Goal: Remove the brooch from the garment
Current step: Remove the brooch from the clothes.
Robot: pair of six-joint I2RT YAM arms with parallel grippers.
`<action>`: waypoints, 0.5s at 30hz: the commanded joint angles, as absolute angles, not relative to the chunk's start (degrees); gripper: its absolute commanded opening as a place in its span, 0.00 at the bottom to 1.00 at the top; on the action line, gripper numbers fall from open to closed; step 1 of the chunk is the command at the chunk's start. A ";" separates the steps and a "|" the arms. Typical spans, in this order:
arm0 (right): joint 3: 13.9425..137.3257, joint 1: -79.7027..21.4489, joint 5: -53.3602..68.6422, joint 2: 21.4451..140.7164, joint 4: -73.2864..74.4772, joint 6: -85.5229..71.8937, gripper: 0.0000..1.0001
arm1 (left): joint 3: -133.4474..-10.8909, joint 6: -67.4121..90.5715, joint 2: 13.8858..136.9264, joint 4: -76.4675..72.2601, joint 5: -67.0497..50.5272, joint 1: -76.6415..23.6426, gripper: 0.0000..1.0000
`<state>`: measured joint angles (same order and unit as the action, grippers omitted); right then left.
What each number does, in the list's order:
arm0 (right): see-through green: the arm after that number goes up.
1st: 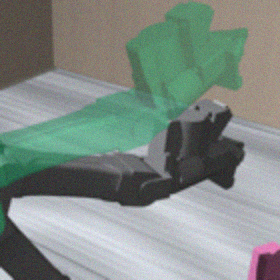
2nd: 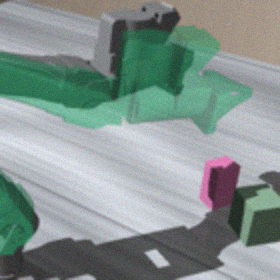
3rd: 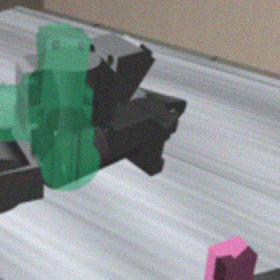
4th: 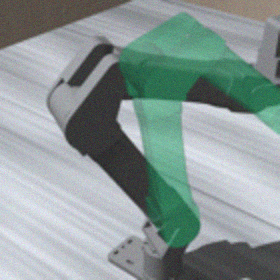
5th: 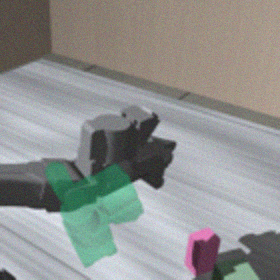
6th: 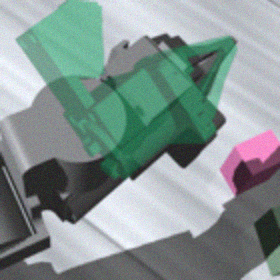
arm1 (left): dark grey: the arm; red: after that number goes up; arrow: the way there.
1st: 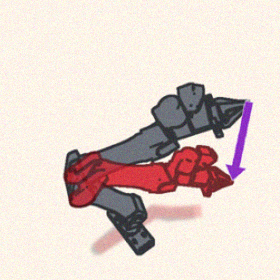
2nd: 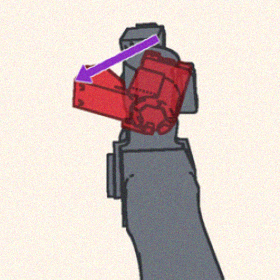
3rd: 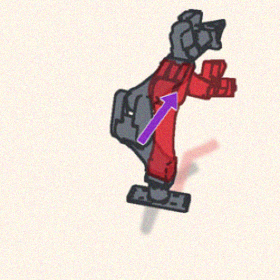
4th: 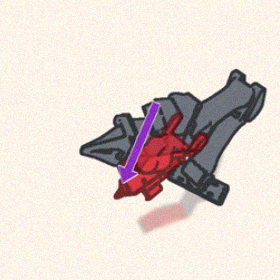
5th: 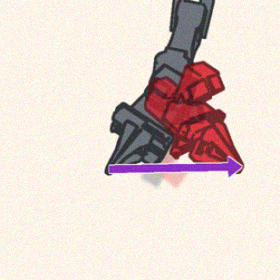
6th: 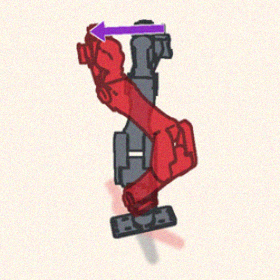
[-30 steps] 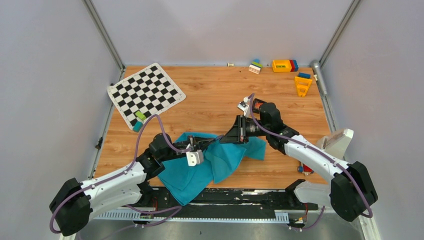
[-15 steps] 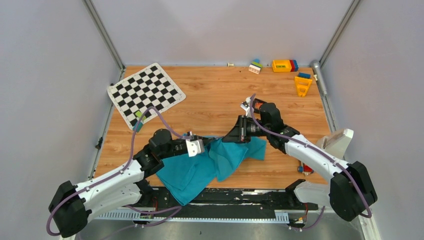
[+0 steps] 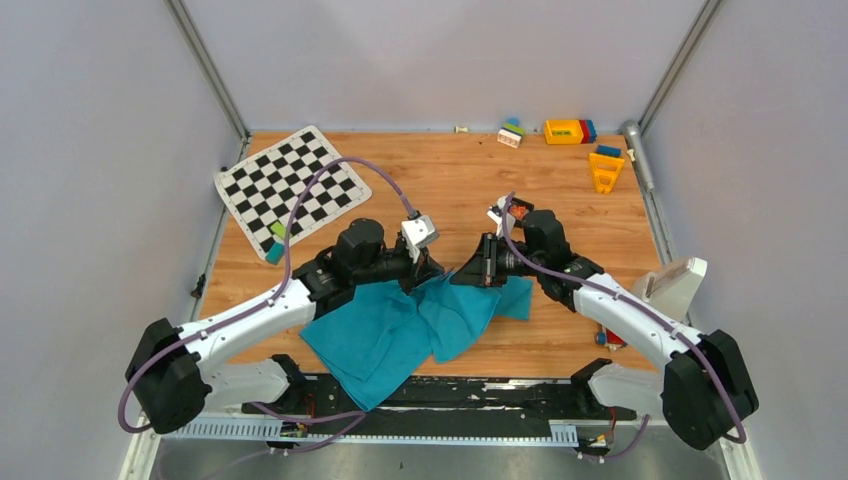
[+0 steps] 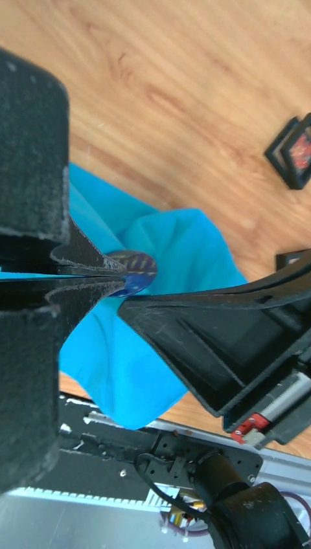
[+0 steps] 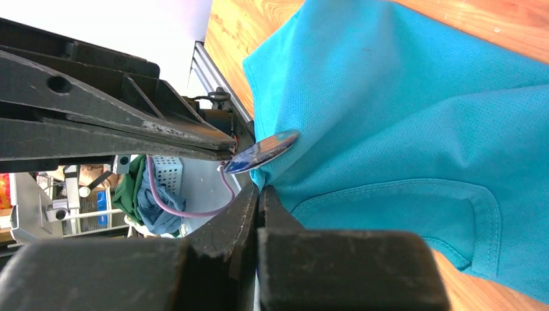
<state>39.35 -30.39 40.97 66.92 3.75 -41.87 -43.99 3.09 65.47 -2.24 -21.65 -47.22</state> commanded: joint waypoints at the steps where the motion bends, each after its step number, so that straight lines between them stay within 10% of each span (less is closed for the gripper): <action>1: 39.11 -29.27 41.24 66.97 2.37 -42.78 0.00 | -43.71 6.49 64.22 -1.01 -22.08 -47.11 0.10; 7: 38.45 -28.67 45.42 68.20 -1.51 -46.12 0.00 | -31.05 0.91 53.71 -16.37 -22.63 -47.11 0.52; 15: 37.65 -28.63 49.28 68.53 -5.26 -49.65 0.00 | -21.42 -21.73 46.61 -25.13 -26.85 -48.30 0.63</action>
